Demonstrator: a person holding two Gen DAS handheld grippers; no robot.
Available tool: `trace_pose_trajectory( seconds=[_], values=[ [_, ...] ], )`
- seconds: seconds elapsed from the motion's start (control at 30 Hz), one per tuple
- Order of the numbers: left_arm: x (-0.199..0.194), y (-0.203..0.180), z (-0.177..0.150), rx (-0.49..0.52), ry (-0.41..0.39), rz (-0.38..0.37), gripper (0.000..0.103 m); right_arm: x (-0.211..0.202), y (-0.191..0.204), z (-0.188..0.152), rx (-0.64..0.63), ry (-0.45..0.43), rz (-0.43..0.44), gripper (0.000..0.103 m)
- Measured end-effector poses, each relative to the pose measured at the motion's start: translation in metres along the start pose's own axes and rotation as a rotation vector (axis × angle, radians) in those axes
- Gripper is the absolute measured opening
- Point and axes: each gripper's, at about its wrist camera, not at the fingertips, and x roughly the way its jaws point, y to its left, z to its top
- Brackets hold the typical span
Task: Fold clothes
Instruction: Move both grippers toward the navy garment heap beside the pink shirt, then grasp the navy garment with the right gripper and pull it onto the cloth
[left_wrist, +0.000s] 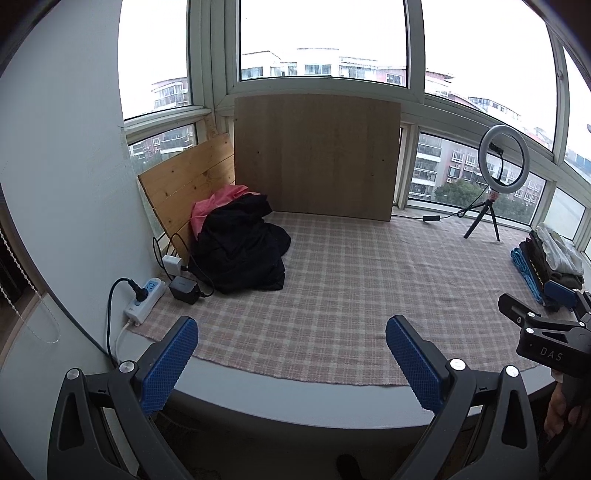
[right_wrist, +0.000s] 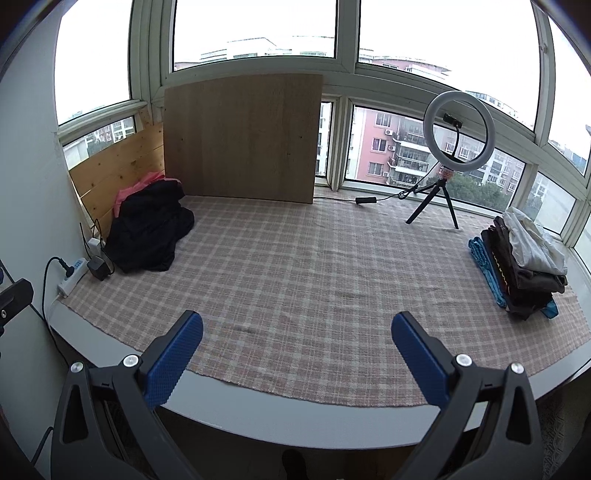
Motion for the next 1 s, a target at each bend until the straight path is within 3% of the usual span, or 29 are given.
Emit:
trace_pose_trajectory(
  seconds=[0.17, 0.57, 0.77, 1.0],
  values=[
    [0.021, 0.026, 0.018, -0.059, -0.002, 0.078, 0.102, 0.032, 0.029, 0.036, -0.081, -0.028, 0.078, 0.103],
    [0.078, 0.108, 0.067, -0.207, 0.014, 0.298, 0.102, 0.158, 0.125, 0.124, -0.273, -0.098, 0.499, 0.103],
    [0.102, 0.126, 0.078, -0.251, 0.067, 0.354, 0.102, 0.259, 0.182, 0.142, -0.396, 0.024, 0.568, 0.103],
    [0.12, 0.14, 0.072, -0.293, 0.153, 0.409, 0.102, 0.358, 0.251, 0.115, -0.483, 0.205, 0.615, 0.103]
  ],
)
